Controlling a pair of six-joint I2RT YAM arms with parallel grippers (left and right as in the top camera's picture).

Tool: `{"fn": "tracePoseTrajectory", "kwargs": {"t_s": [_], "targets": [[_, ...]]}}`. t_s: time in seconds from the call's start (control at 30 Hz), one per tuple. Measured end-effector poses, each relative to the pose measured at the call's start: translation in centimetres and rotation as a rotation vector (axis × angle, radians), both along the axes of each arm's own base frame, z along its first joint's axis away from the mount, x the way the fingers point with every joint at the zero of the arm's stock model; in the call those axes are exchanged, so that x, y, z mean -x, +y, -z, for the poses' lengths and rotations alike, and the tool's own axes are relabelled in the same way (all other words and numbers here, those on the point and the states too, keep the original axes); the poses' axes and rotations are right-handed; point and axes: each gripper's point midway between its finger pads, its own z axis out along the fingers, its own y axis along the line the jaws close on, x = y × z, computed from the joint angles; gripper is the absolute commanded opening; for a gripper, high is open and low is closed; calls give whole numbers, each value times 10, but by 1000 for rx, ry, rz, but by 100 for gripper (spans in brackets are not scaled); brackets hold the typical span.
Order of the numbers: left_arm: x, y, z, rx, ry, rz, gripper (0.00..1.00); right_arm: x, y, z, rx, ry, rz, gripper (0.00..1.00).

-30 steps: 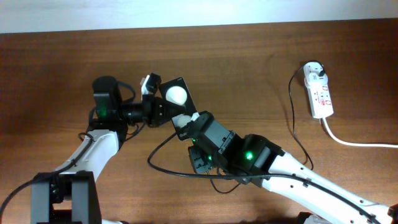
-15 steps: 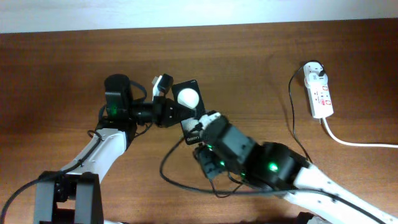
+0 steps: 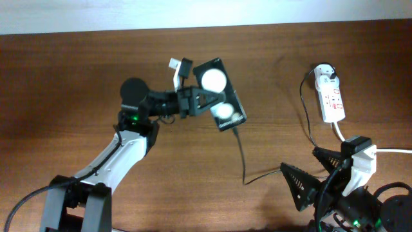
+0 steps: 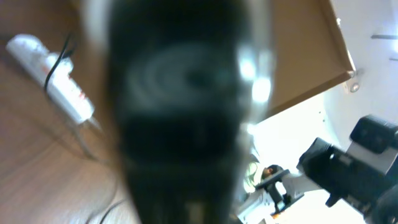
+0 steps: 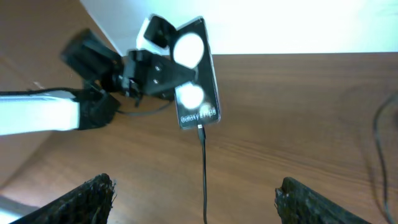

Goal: Plug charger to phone and switch on socket

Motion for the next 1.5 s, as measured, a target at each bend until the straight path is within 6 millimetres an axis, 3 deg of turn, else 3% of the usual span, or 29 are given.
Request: {"fn": "tracePoseTrajectory", "kwargs": {"t_s": [0.1,0.23,0.37,0.47,0.53,0.6,0.77,0.83,0.93,1.17,1.33,1.43,1.5], "targets": [[-23,-18,-23,-19,56,-73,0,-2,-4,0,9,-5,21,87],[-56,-24,-7,-232,203,-262,0,-2,-9,7,39,8,39,87],[-63,-15,4,-464,226,-333,0,-6,-16,7,57,-3,82,88],[-67,-14,49,-630,266,-264,0,-8,-18,7,62,-8,98,95],[-62,-16,91,-710,319,-170,0,-8,-19,8,67,-5,101,100],[-47,-20,151,-767,413,-15,0,-9,-18,17,90,8,101,99],[-40,-18,210,-808,463,85,0,-11,-11,45,149,59,85,99],[-48,-5,228,-885,451,42,2,-11,-8,53,164,75,74,99],[-58,7,238,-955,414,-9,2,-11,-7,52,158,74,71,99],[-63,9,240,-970,391,-27,2,-11,-7,52,157,74,72,99],[-60,-1,236,-903,373,26,3,-11,-7,52,157,74,72,99],[-51,-9,254,-849,452,87,4,-10,-7,54,162,79,69,99],[-48,-14,259,-811,488,117,11,-10,-8,54,162,80,70,99]]}}
